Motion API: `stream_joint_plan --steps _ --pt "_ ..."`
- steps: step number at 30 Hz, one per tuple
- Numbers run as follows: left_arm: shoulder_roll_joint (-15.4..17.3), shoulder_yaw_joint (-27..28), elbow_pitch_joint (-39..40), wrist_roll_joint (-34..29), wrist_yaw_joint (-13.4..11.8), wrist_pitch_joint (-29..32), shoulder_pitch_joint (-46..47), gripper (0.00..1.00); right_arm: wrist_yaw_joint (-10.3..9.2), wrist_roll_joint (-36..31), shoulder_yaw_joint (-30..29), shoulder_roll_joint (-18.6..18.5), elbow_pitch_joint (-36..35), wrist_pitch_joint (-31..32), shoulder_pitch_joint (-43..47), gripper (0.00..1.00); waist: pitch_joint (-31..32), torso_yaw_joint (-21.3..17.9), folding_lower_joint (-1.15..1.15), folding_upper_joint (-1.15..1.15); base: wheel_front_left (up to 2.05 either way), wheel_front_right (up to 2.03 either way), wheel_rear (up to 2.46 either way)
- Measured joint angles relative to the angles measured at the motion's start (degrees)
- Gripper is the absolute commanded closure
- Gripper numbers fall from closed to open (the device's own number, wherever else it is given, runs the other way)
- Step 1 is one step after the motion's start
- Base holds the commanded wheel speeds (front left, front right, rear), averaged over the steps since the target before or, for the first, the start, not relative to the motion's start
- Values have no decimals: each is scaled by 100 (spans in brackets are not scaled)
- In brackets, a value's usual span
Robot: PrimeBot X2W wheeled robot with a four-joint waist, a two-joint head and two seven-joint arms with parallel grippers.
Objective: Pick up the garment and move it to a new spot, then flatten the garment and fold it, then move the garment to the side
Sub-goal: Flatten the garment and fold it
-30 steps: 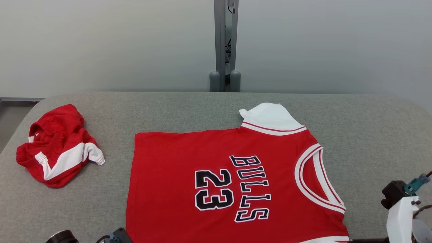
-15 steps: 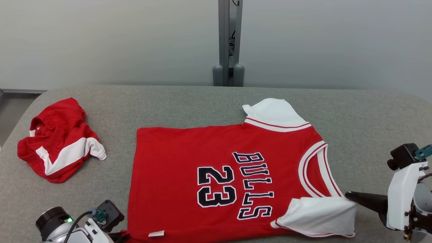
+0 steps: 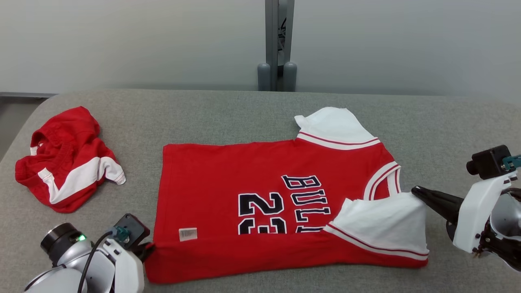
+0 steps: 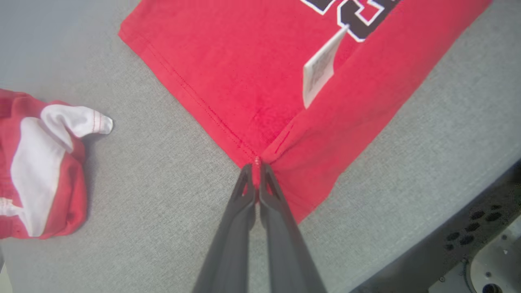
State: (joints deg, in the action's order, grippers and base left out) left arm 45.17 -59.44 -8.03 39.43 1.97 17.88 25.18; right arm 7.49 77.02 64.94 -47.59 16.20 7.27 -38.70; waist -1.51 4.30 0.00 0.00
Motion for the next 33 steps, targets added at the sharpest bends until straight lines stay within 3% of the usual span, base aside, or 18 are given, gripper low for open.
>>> stream_joint_plan --steps 9,18,33 --pt "-409 33 -524 -471 -353 -257 436 100 0 -433 164 189 266 -658 -331 100 -364 -13 0 0 0 0 0" --pt "-725 -64 -898 -636 -385 -377 615 100 0 -493 404 286 520 -904 -540 100 -613 -37 0 0 0 0 0" --pt "-877 -169 -1174 -708 -403 -316 793 100 0 -443 624 453 673 -1338 -785 100 -860 34 0 0 0 0 0"
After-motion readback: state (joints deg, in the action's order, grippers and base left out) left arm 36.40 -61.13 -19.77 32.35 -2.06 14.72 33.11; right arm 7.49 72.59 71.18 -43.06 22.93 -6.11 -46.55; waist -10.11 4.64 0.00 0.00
